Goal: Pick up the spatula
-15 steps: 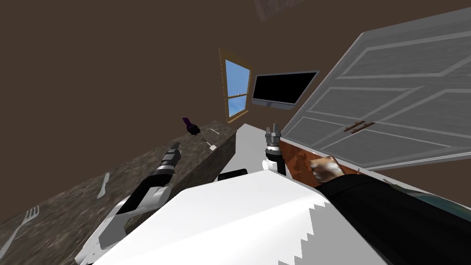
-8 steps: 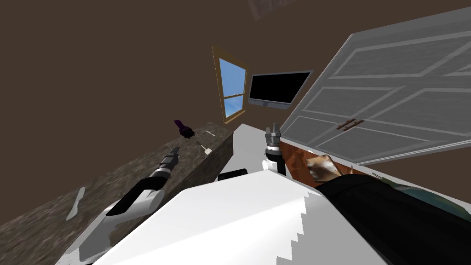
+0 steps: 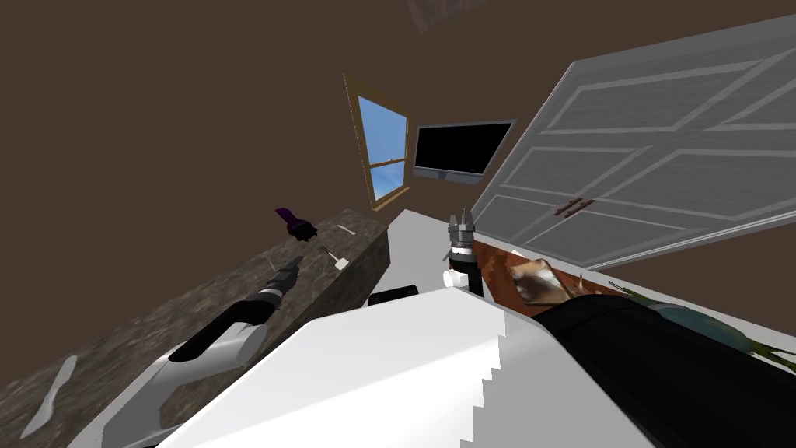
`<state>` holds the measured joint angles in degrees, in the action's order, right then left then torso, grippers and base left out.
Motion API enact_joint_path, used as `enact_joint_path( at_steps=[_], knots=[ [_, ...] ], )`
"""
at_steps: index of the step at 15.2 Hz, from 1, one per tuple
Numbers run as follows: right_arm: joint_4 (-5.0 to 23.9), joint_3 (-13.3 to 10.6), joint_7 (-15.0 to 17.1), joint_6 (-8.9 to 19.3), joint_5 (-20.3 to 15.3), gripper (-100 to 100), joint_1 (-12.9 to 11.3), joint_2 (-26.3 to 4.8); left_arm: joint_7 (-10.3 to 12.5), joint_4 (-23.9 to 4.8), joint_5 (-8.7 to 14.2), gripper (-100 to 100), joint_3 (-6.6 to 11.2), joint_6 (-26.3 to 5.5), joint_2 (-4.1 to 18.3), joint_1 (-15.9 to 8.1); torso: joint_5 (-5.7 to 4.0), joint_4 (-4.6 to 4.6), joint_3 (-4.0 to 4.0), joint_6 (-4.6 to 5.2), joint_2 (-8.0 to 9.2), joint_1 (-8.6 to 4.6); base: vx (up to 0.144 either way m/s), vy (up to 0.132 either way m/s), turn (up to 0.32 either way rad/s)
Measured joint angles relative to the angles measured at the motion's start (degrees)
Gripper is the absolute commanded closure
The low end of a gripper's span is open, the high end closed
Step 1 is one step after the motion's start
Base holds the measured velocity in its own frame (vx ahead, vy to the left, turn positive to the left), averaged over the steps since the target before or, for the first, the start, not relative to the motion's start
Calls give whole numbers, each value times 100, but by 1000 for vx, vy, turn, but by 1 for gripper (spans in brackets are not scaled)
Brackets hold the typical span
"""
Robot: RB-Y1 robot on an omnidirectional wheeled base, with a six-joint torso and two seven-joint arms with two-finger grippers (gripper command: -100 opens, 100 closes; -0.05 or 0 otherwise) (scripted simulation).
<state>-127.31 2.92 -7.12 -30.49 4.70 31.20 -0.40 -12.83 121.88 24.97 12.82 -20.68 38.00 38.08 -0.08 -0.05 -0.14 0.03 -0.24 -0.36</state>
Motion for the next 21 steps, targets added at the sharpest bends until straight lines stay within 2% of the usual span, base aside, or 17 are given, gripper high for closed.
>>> enact_joint_path(
  at_steps=[5, 11, 15, 21],
  knots=[
    [0, 0, 0, 0, 0, 0, 0, 0, -161, -127, 377, -100, 126, -548, 415, 196, 1, -1, -4, 0, -7, 4, 82, -59, -105],
    [0, 0, 0, 0, 0, 0, 0, 0, -340, -232, 666, -100, 206, -1218, 740, 296, 2, 1, 3, -1, 6, 9, 61, -50, -77],
    [0, 0, 0, 0, 0, 0, 0, 0, -484, -324, 991, -100, 317, -1710, 1085, 437, 0, -1, -3, 0, -5, -1, 87, -65, -129],
    [0, 0, 0, 0, 0, 0, 0, 0, -659, -445, 1262, -100, 376, -2273, 1371, 570, 2, 1, 3, -1, 6, 8, 65, -40, -69]
  ],
)
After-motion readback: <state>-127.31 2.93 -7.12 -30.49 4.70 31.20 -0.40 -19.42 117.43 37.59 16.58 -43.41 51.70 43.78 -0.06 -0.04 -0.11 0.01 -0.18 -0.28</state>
